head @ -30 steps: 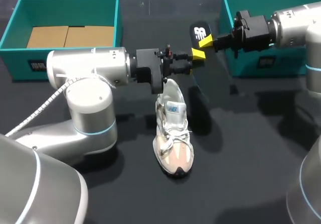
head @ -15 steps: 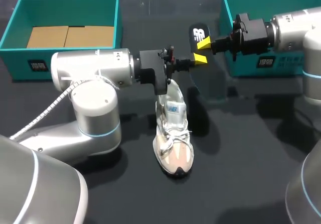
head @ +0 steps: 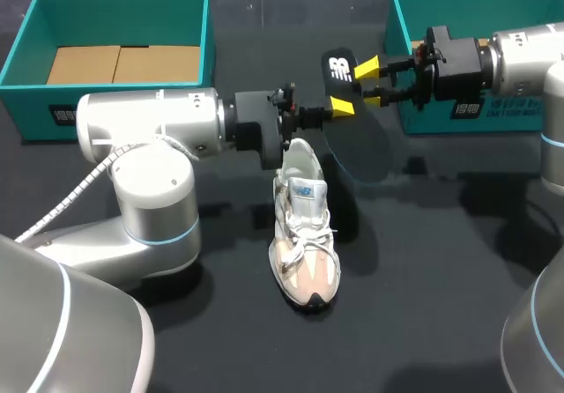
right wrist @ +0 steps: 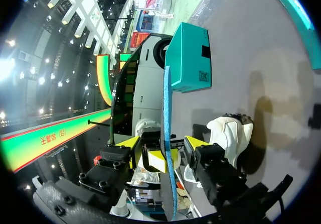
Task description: Take the shoe out of the shoebox, open the shoe tongue, remove and reinsert the insole, then place the shoe into the shoebox
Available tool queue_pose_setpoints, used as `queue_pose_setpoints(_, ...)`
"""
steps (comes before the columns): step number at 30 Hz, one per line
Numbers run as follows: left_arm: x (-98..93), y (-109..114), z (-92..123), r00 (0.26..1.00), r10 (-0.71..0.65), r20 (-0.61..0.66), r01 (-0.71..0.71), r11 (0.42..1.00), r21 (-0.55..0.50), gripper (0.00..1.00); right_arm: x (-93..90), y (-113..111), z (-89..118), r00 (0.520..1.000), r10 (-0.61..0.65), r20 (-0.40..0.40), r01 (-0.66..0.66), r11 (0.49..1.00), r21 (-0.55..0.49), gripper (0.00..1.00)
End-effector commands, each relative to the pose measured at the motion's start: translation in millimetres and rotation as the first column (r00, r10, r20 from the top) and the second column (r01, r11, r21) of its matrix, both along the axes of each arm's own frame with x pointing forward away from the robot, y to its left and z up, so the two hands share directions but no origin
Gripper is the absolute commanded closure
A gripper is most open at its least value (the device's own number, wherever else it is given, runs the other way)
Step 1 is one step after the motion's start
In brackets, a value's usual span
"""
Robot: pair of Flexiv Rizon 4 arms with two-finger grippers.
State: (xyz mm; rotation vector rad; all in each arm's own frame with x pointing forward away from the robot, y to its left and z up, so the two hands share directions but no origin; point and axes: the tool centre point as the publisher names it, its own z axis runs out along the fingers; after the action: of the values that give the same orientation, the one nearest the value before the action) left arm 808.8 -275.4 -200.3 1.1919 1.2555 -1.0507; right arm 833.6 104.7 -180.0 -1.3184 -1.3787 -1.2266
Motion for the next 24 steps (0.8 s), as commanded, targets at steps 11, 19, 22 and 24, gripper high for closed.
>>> queue_pose_setpoints(11,-14.2,64.8,11.6,0.918,-0.02,-0.396,0.037,0.999,0.034,1.0,-40.7,-30.1,7.8,0.998,-0.05,0.043,0.051,0.998,-0.024,0.0)
queue_pose_setpoints(19,-20.3,74.5,18.9,0.484,-0.088,-0.871,0.152,0.988,-0.015,1.0,-43.5,-32.2,8.6,0.998,-0.048,0.045,0.049,0.998,-0.028,0.0)
queue_pose_setpoints(22,-20.3,74.5,18.9,0.484,-0.088,-0.871,0.152,0.988,-0.015,1.0,-43.5,-32.2,8.6,0.998,-0.048,0.045,0.049,0.998,-0.028,0.0)
queue_pose_setpoints(24,-20.3,74.5,18.9,0.484,-0.088,-0.871,0.152,0.988,-0.015,1.0,-43.5,-32.2,8.6,0.998,-0.048,0.045,0.049,0.998,-0.028,0.0)
